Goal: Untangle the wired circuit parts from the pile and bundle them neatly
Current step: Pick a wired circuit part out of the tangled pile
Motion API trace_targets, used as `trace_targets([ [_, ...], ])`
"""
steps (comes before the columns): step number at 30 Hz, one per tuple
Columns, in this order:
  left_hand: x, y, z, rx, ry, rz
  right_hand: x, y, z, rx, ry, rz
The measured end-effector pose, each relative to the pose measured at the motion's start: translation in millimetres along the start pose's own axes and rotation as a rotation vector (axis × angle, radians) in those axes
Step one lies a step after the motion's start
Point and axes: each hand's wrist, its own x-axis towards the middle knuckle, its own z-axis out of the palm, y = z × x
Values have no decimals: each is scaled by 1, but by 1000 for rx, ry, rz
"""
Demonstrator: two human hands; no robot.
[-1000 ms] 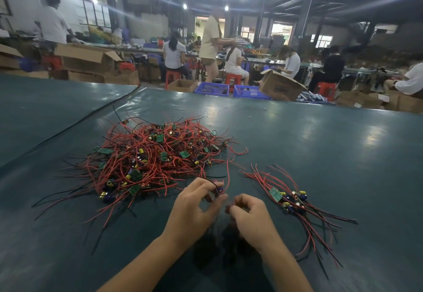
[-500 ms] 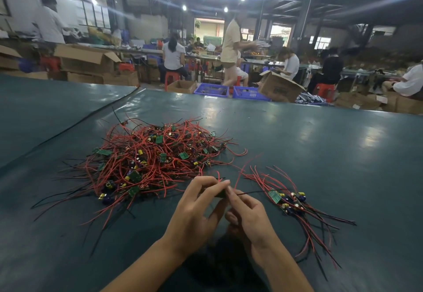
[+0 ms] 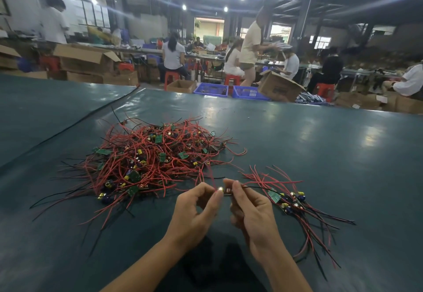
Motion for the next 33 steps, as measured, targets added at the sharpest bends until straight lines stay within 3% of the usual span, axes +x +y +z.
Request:
trace_targets([
  [4, 0, -3, 3, -94, 29, -53, -3, 0, 2, -28, -74, 28],
  [11, -1, -1, 9, -87, 86, -32, 1, 1, 5, -7, 227, 169],
  [18, 2, 3, 7, -247, -48, -274, -4, 1, 9, -19, 89, 152],
  [27, 5, 4, 4, -252, -118, -328, -1, 7, 10, -49, 111, 115],
  [33, 2, -1, 5, -194, -94, -260, 3, 20, 12, -98, 230, 140],
])
